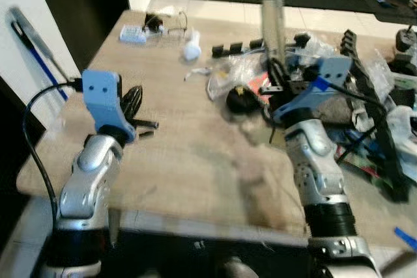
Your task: Picking trash to rubbish bin
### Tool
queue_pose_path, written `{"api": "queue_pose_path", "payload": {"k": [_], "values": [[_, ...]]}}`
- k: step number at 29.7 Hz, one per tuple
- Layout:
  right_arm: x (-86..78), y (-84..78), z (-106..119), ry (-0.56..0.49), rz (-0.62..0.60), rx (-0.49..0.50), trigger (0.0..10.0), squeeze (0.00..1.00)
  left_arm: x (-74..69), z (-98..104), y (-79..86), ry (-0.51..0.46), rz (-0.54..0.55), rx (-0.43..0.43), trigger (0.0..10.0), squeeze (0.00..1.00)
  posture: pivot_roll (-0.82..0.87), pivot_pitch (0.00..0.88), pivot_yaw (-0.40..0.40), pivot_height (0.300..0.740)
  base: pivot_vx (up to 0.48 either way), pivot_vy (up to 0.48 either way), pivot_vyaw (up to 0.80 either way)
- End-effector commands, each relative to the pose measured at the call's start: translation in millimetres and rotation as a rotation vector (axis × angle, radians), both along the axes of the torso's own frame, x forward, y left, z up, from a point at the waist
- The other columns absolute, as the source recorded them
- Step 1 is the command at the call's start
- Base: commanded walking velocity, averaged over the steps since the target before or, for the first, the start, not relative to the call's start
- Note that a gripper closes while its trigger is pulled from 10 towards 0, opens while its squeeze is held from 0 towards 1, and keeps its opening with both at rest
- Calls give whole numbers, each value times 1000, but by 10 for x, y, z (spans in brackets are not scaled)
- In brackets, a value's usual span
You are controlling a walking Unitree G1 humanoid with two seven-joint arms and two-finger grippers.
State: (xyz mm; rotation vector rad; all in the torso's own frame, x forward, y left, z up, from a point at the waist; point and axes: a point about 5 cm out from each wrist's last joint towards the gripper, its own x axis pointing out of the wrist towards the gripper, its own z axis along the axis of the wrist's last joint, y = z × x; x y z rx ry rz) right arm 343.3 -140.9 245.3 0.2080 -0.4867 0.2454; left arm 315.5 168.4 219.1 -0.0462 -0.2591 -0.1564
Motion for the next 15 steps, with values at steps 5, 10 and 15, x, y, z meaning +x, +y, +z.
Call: {"api": "queue_pose_path", "payload": {"k": [5,10,15], "values": [[-31,7,-7,-6,-3,-14,10000,0,-5,-37,-11,22,-13,15,10000,0,3,168,-19,740,0,0,0],[-50,0,-49,9,-12,-2,10000,0,-2,-67,-46,41,-39,60,10000,0,11,163,-4,740,0,0,0],[-75,3,-95,23,-20,17,10000,0,-1,-86,-76,57,-60,75,10000,0,15,163,10,740,0,0,0]]}}
